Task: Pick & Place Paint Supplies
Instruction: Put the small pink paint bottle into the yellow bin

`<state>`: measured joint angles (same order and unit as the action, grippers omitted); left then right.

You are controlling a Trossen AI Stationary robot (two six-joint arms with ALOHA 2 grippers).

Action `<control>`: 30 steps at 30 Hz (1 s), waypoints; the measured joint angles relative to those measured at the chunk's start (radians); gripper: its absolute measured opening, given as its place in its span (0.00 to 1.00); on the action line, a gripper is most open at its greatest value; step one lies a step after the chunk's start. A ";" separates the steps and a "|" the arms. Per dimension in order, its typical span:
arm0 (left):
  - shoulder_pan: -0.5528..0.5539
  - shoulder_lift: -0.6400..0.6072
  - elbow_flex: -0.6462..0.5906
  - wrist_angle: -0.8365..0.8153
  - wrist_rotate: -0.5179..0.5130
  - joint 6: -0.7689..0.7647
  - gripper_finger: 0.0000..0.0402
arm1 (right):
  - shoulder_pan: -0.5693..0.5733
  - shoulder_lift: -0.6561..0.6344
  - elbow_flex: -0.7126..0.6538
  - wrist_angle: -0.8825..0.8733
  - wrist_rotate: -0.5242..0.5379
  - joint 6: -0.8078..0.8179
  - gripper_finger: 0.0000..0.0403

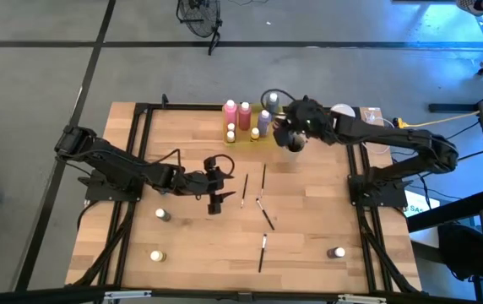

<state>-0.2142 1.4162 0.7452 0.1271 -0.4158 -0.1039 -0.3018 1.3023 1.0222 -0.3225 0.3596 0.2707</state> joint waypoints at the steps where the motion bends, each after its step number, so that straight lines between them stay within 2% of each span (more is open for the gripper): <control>1: 0.000 0.000 0.000 -0.007 0.004 -0.006 0.58 | -0.013 0.013 0.000 0.021 -0.021 -0.004 0.29; 5: 0.000 0.000 0.000 -0.022 0.010 -0.015 0.58 | -0.055 0.066 0.000 0.056 -0.042 -0.004 0.29; 9: -0.001 0.000 0.000 -0.028 0.021 -0.018 0.58 | -0.082 0.104 0.000 0.055 0.001 0.003 0.29; 19: -0.008 0.000 0.000 -0.035 0.020 -0.016 0.58 | -0.131 0.119 -0.001 0.066 0.018 0.003 0.29; 30: -0.008 0.000 0.000 -0.035 0.015 -0.014 0.58 | -0.172 0.232 -0.001 0.157 -0.028 0.006 0.29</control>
<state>-0.2218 1.4163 0.7448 0.0925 -0.4003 -0.1181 -0.4737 1.5347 1.0214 -0.1658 0.3313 0.2764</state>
